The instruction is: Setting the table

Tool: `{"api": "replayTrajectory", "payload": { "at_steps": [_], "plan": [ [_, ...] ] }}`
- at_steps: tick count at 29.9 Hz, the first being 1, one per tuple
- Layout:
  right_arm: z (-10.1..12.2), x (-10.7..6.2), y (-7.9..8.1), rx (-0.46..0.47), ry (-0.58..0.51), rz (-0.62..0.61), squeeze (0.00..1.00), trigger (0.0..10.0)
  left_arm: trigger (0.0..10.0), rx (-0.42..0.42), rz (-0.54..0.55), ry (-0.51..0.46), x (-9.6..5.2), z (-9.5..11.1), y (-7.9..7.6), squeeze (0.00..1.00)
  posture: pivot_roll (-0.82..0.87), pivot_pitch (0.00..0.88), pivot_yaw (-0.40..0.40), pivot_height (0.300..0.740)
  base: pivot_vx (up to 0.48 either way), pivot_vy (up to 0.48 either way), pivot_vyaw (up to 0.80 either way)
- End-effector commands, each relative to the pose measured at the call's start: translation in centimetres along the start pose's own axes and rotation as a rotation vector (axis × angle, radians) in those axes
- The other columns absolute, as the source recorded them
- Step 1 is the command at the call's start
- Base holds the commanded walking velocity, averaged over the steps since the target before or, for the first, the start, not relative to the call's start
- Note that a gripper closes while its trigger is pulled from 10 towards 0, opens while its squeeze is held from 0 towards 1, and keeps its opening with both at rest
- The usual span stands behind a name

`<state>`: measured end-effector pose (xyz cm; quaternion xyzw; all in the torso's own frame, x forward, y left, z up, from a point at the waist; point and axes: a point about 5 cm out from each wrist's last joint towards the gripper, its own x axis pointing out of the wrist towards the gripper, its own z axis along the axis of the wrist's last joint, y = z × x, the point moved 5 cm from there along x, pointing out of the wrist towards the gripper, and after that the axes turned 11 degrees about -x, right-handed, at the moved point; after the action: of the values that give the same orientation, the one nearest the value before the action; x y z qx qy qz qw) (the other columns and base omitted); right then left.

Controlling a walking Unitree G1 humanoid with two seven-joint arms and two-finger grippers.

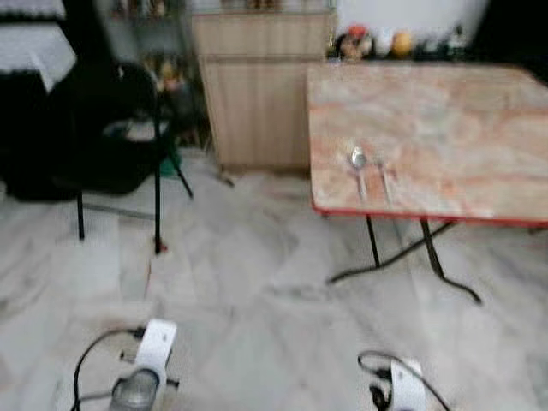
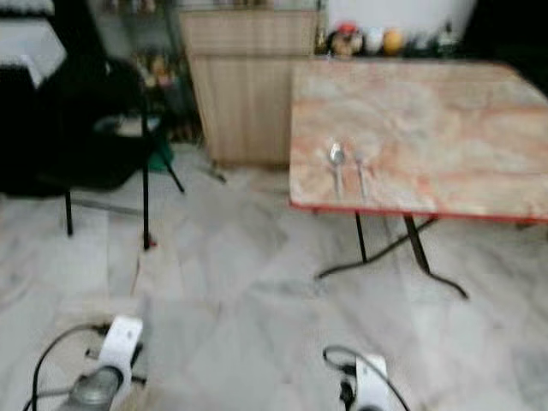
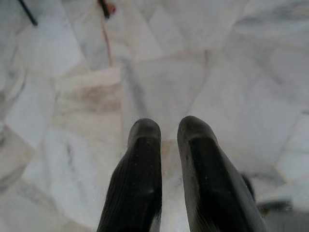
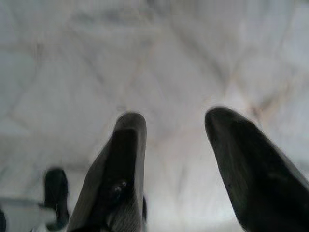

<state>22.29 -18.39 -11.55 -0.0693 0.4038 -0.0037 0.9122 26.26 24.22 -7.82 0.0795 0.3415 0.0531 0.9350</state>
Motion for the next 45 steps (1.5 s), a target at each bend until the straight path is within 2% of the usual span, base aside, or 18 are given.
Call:
{"api": "replayTrajectory", "payload": {
  "at_steps": [1, 13, 20, 22, 24, 28, 30, 33, 37, 40, 45],
  "plan": [
    [-1.0, -0.2, 0.3, -0.003, 0.025, 0.008, 0.00, 10.0, 10.0, -0.009, -0.008, 0.004, 0.0, 0.0, -0.5, 0.00, 0.06, 0.000, -0.018, 0.740, 0.281, 0.000, 0.00],
    [-1.0, -0.2, 0.2, 0.007, 0.025, 0.005, 0.00, 10.0, 10.0, -0.002, -0.014, 0.004, 0.0, -0.1, -0.7, 0.00, 0.05, 0.000, -0.016, 0.740, 0.282, 0.000, 0.00],
    [0.1, -0.1, -0.6, -0.008, -0.026, -0.021, 0.00, 10.0, 10.0, 0.010, -0.018, 0.006, 0.0, -0.2, -0.8, 0.00, 0.05, 0.000, -0.020, 0.740, 0.241, 0.000, 0.00],
    [0.9, -0.1, -1.1, -0.011, -0.063, -0.030, 0.00, 10.0, 10.0, 0.013, -0.018, 0.006, 0.0, -0.3, -0.9, 0.00, 0.05, 0.000, -0.023, 0.740, 0.000, 0.000, 0.00],
    [2.6, -0.1, -2.0, -0.024, -0.152, -0.047, 0.00, 10.0, 10.0, 0.009, -0.020, 0.005, -0.1, -0.4, -1.0, 0.00, 0.05, 0.000, -0.027, 0.740, 0.000, 0.000, 0.00],
    [3.5, -0.4, -2.9, -0.041, -0.211, -0.068, 0.00, 10.0, 10.0, 0.011, -0.023, 0.006, -0.1, -0.5, -1.1, 0.00, 0.04, 0.000, -0.028, 0.740, 0.000, 0.000, 0.00],
    [4.1, -0.8, -3.8, -0.038, -0.274, -0.094, 0.00, 10.0, 10.0, 0.013, -0.026, 0.007, -0.2, -0.6, -1.2, 0.00, 0.04, 0.000, -0.029, 0.740, 0.000, 0.000, 0.00],
    [4.0, -1.5, -4.5, -0.040, -0.316, -0.118, 0.00, 10.0, 10.0, 0.017, -0.032, 0.009, -0.2, -0.7, -1.4, 0.00, 0.03, 0.000, -0.031, 0.740, 0.000, 0.000, 0.00],
    [3.5, -2.3, -4.8, -0.046, -0.359, -0.138, 0.00, 10.0, 10.0, 0.017, -0.034, 0.010, -0.2, -0.8, -1.5, 0.00, 0.03, 0.000, -0.033, 0.740, 0.000, 0.000, 0.00],
    [3.2, -3.5, -4.3, -0.073, -0.416, -0.140, 0.00, 10.0, 10.0, 0.016, -0.034, 0.011, -0.3, -1.0, -1.5, 0.00, 0.03, 0.000, -0.031, 0.740, 0.000, 0.000, 0.00],
    [4.7, -4.7, -4.6, -0.064, -0.498, -0.165, 0.00, 10.0, 10.0, 0.019, -0.033, 0.010, -0.3, -1.0, -1.5, 0.00, 0.02, 0.000, -0.033, 0.740, 0.000, 0.000, 0.00]
  ]
}}
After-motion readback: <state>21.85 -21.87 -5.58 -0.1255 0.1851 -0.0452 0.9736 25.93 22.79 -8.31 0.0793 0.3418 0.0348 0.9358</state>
